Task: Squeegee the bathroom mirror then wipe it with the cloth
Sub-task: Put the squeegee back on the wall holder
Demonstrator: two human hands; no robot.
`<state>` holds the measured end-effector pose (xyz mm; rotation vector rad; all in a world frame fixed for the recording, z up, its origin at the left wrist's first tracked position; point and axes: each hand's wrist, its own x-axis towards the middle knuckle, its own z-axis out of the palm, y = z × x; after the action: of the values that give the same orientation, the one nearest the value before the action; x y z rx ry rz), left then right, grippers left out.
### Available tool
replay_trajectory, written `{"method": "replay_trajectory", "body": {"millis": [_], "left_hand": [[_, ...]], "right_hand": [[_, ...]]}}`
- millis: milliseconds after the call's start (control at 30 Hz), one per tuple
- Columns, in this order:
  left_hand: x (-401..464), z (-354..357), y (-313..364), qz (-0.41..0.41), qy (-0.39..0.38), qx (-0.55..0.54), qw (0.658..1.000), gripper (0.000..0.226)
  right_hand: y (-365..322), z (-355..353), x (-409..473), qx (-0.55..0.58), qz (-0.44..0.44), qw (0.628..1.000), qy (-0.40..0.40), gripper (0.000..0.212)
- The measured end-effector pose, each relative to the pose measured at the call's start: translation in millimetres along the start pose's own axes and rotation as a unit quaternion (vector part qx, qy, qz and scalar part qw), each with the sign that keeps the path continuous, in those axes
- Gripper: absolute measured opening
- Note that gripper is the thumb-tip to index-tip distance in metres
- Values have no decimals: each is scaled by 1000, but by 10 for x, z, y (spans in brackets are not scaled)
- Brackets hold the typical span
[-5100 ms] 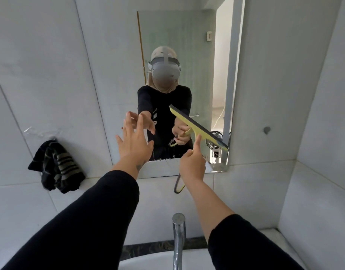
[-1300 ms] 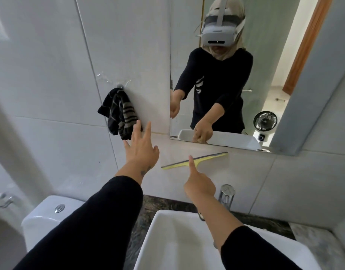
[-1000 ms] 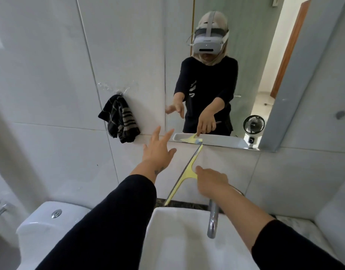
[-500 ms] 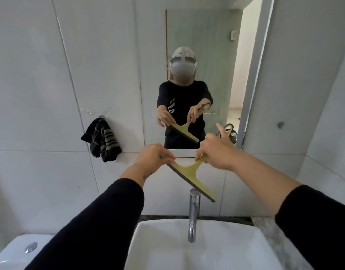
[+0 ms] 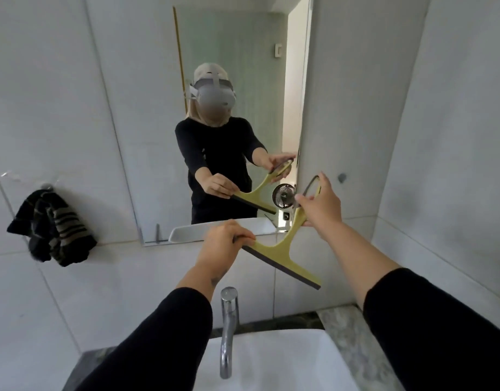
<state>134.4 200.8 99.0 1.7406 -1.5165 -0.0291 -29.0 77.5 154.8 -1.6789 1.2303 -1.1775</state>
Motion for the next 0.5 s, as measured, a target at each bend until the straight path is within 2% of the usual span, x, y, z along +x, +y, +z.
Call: {"method": "replay_trajectory", "body": {"millis": [167, 367, 500], "left_hand": [[207, 632, -12, -12, -35, 2, 999, 12], [530, 1281, 75, -1, -72, -34, 997, 23], [720, 1600, 97, -3, -91, -45, 995, 27]], "right_hand": [[280, -172, 333, -26, 24, 999, 24, 74], [558, -371, 878, -54, 2, 996, 67, 65], [675, -448, 1172, -62, 3, 996, 60, 65]]}}
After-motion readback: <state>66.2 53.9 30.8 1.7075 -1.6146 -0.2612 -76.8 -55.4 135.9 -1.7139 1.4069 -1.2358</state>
